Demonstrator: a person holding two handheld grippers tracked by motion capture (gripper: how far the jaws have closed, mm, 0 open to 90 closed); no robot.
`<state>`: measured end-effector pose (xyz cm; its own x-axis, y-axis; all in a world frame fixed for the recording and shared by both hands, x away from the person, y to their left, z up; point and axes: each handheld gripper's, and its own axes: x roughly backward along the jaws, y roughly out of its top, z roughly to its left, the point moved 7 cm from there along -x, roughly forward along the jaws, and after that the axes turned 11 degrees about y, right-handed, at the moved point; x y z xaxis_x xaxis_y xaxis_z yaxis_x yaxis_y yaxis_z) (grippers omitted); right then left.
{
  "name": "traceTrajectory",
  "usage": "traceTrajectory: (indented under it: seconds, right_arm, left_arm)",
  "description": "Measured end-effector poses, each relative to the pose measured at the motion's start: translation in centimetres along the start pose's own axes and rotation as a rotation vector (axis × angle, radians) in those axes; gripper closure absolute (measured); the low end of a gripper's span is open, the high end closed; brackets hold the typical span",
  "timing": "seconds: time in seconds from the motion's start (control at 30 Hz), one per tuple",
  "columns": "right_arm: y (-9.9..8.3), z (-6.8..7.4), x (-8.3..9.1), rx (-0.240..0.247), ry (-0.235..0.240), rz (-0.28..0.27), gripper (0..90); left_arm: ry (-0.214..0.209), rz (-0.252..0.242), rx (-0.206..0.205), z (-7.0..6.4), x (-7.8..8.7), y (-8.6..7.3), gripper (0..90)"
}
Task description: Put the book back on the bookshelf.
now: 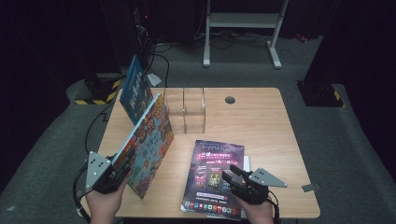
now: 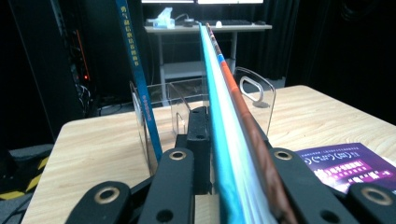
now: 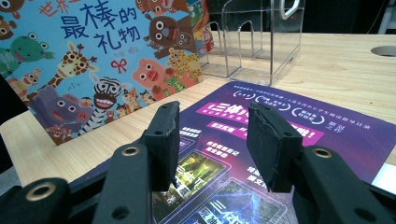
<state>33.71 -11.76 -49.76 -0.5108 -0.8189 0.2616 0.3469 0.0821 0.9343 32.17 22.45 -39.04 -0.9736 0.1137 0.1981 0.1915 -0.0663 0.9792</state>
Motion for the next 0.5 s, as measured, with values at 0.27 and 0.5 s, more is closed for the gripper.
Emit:
traceTrajectory:
  seconds: [0.27, 0.5]
  right_arm:
    - [-0.1, 0.0, -0.1, 0.017, 0.014, 0.008, 54.3]
    - [0.1, 0.1, 0.1, 0.018, 0.014, 0.000, 54.3]
  left_arm:
    - [-0.026, 0.026, -0.020, -0.3, -0.1, 0.3, 81.0]
    - [-0.045, 0.047, -0.021, -0.3, -1.1, 1.9, 81.2]
